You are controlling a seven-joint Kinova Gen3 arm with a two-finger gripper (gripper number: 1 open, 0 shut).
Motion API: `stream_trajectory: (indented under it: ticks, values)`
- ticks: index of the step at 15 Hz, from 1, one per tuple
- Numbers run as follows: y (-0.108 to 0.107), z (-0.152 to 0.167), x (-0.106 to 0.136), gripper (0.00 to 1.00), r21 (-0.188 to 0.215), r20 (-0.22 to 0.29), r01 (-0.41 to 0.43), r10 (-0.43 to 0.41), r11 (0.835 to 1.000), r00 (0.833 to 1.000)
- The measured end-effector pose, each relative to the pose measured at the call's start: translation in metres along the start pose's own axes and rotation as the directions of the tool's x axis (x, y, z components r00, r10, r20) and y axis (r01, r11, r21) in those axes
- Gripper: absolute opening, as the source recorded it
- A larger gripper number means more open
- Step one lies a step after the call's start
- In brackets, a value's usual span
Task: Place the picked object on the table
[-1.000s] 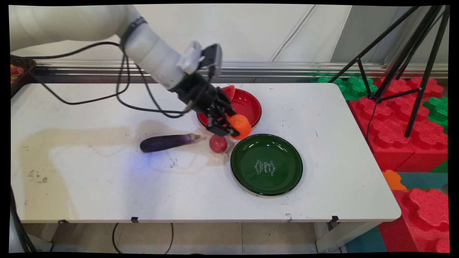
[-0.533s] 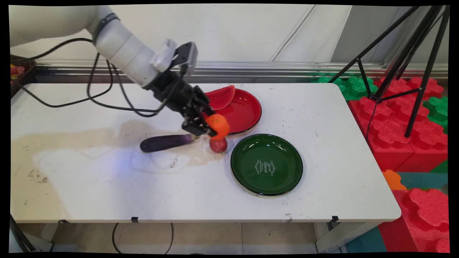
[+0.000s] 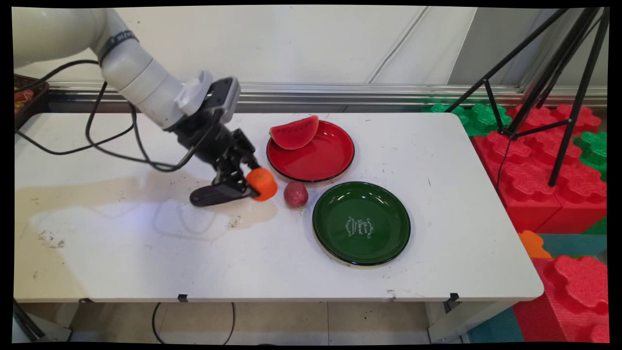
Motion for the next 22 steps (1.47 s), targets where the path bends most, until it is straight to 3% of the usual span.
stream_trajectory:
  ticks: [11,20,21,22]
  values:
    - [0.008,0.033,-0.039,0.00,-0.022,0.110,0.042,-0.040,0.999,0.993]
    - [0.005,0.056,-0.059,0.00,-0.011,0.119,0.099,-0.097,0.995,0.988]
    - [0.005,0.057,-0.061,1.00,-0.011,0.117,0.102,-0.100,0.995,0.988]
    - [0.004,0.059,-0.062,1.00,-0.010,0.114,0.104,-0.102,0.995,0.988]
